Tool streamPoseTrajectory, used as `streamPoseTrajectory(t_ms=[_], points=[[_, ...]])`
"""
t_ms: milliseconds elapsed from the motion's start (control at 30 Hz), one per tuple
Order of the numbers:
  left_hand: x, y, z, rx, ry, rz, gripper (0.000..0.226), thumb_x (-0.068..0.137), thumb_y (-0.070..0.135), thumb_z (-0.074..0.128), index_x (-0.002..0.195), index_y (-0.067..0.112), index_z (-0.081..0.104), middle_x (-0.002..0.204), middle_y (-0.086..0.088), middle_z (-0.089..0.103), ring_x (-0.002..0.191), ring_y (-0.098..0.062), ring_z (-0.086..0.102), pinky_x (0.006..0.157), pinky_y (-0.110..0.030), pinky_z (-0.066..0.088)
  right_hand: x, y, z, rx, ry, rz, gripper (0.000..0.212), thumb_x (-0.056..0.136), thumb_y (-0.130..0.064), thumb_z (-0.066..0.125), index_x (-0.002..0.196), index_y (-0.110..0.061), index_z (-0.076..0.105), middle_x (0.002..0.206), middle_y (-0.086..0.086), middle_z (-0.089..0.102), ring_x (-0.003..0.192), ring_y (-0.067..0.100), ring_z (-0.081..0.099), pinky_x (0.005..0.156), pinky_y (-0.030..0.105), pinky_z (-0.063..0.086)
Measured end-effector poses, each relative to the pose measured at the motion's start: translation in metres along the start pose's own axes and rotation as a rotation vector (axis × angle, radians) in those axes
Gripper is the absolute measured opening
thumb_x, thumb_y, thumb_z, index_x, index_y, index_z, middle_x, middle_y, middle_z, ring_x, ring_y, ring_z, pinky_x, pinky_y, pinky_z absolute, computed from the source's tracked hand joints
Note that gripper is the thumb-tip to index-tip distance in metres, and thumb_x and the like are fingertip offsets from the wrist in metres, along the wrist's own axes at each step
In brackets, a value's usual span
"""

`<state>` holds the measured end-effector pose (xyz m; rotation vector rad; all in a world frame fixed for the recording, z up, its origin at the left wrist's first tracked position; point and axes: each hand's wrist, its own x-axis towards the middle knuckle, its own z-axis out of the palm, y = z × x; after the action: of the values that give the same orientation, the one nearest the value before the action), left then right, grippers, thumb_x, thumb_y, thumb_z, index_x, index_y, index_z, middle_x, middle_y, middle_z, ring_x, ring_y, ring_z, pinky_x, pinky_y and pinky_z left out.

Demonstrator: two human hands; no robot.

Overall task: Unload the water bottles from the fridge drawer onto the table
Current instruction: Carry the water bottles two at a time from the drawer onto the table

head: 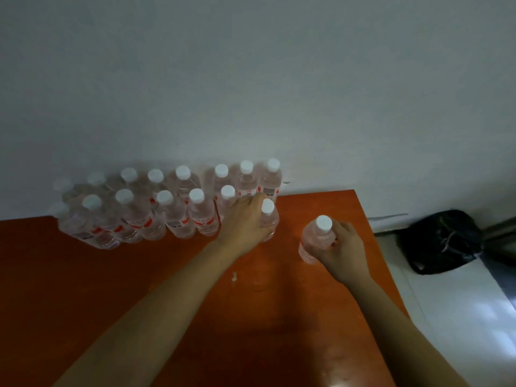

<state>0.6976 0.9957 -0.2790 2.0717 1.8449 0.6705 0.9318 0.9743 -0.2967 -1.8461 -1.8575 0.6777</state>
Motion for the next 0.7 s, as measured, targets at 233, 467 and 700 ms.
streamPoseTrajectory(t_ms=[233, 467, 700], points=[[0.044, -0.028, -0.003, 0.379, -0.075, -0.028, 0.083, 0.081, 0.049, 0.073, 0.146, 0.018, 0.032, 0.142, -0.002, 0.054, 0.135, -0.026, 0.045, 0.11, -0.048, 0.027, 0.067, -0.015, 0.022, 0.012, -0.19, -0.05, 0.074, 0.075, -0.026, 0.084, 0.141, -0.025, 0.051, 0.128, 0.007, 0.048, 0.105, 0.016, 0.049, 0.087, 0.026, 0.037], [0.054, -0.044, 0.004, 0.449, -0.12, -0.013, 0.08, 0.084, 0.052, 0.069, 0.149, 0.022, 0.031, 0.143, -0.001, 0.055, 0.136, -0.025, 0.045, 0.113, -0.046, 0.025, 0.129, -0.036, 0.039, -0.007, -0.364, -0.257, 0.071, 0.075, -0.016, 0.082, 0.139, -0.027, 0.053, 0.137, 0.001, 0.058, 0.121, 0.022, 0.057, 0.098, 0.033, 0.046], [0.061, -0.048, 0.019, 0.542, -0.059, -0.05, 0.073, 0.08, 0.05, 0.076, 0.137, 0.018, 0.044, 0.135, 0.0, 0.06, 0.129, -0.024, 0.052, 0.114, -0.046, 0.03, 0.145, -0.026, 0.063, -0.053, -0.356, -0.322, 0.071, 0.087, -0.013, 0.071, 0.148, -0.026, 0.038, 0.148, 0.005, 0.046, 0.126, 0.029, 0.054, 0.104, 0.043, 0.048]])
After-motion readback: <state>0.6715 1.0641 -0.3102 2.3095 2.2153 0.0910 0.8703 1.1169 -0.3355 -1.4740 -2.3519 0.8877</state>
